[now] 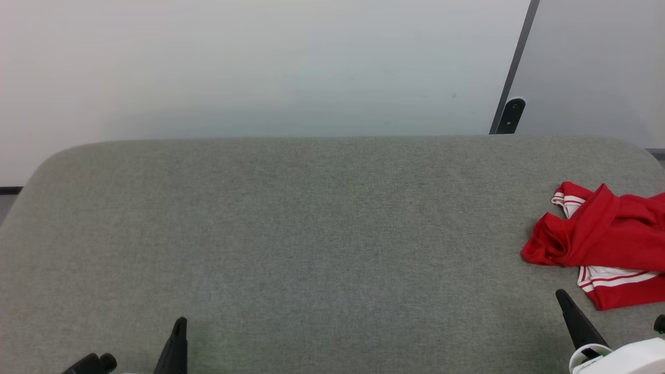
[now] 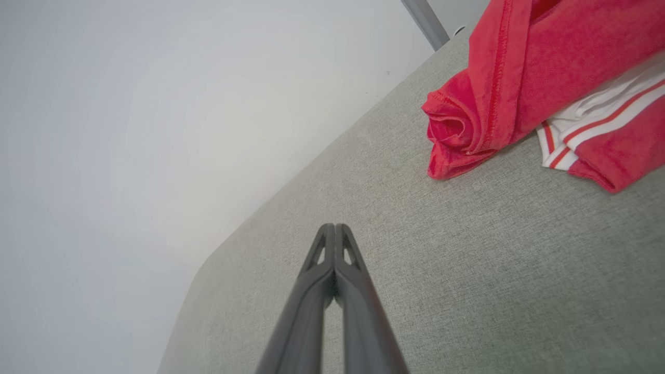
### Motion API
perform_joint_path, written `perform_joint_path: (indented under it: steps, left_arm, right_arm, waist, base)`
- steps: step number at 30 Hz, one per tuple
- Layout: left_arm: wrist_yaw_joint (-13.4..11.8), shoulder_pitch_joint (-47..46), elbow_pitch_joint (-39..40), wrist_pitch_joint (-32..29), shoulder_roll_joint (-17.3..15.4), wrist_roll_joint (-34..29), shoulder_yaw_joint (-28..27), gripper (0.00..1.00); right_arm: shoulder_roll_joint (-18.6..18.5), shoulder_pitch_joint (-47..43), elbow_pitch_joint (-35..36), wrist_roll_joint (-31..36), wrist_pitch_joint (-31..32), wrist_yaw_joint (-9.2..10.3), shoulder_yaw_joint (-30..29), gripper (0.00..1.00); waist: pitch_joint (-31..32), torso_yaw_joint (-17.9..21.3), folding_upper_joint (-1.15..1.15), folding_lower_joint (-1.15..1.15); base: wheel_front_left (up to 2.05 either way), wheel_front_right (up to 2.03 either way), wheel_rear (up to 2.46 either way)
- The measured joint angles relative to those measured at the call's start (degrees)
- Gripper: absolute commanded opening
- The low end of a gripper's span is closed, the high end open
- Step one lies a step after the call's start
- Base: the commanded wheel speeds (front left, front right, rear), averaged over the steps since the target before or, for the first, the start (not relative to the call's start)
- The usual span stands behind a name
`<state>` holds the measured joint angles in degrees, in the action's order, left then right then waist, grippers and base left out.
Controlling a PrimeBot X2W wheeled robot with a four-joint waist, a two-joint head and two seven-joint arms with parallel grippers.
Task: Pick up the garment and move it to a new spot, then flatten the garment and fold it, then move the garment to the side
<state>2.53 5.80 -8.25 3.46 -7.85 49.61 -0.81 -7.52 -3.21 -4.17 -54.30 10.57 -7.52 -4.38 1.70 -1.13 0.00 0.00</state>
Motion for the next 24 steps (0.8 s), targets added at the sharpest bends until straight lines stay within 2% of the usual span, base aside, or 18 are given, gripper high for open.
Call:
perform_joint_path:
  steps: [24]
  left_arm:
    - [1.6, -3.8, -2.0, -3.4, 1.7, 14.6, -2.0, 0.00]
  right_arm:
    - [1.5, 2.9, -3.4, -13.1, -1.4, 0.00, -0.8, 0.00]
  waist:
    - [-0.5, 0.3, 0.00, 0.00]
  base:
    - [0.00, 0.00, 0.00]
